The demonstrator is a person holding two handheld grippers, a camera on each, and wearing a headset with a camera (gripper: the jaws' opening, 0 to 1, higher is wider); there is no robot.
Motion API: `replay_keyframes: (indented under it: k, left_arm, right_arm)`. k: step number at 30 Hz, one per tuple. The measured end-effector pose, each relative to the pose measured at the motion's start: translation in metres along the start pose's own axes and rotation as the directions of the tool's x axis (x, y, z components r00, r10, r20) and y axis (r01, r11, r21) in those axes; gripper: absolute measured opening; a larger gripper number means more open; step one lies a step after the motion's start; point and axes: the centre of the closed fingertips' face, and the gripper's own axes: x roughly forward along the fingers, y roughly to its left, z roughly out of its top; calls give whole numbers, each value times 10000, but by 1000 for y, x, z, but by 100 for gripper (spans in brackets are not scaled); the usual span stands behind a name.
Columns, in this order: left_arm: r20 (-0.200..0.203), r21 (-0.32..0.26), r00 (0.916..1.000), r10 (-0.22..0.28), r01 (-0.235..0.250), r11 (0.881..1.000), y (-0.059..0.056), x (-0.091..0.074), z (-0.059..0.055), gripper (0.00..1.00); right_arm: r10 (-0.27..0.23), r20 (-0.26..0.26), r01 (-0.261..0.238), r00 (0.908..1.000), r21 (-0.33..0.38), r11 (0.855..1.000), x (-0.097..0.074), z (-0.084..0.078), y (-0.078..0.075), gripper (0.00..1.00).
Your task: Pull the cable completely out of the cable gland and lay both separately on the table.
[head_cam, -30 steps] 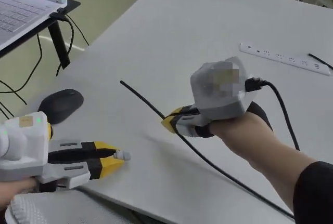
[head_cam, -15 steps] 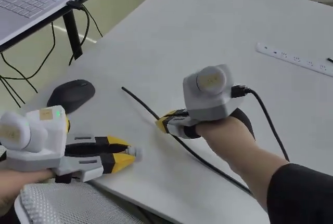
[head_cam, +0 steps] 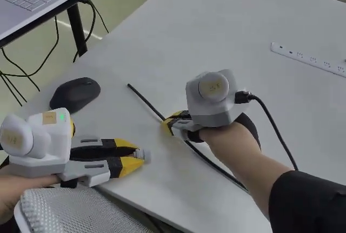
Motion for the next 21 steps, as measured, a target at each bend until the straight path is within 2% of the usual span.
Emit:
replay_keyframes:
  k: [3, 5, 9, 14, 15, 21]
  left_arm:
    - [117, -62, 9999, 24, -23, 10000, 1, 0, 1, 15]
    - [51, -24, 10000, 71, -71, 10000, 1, 0, 0, 16]
    - [111, 95, 9998, 189, -190, 9998, 3, 0, 1, 16]
    - [156, 122, 9994, 301, -303, 9995, 5, 0, 1, 16]
    - [92, 310, 9993, 355, -357, 9989, 5, 0, 1, 17]
    - [30, 567, 9997, 237, -238, 9981, 4, 1, 2, 30]
  right_arm:
    - [-58, 4, 58, 10000, -138, 9999, 0, 0, 1, 0]
    - [-27, 36, 27, 10000, 199, 9998, 1, 1, 1, 2]
    - [-154, 107, 154, 9998, -2, 9999, 2, 3, 0, 9]
    - [-251, 85, 250, 9997, 86, 9997, 1, 2, -2, 20]
    - [-326, 89, 326, 9994, 62, 9995, 1, 2, -3, 23]
    - [-461, 38, 460, 9989, 50, 9989, -2, 1, -6, 30]
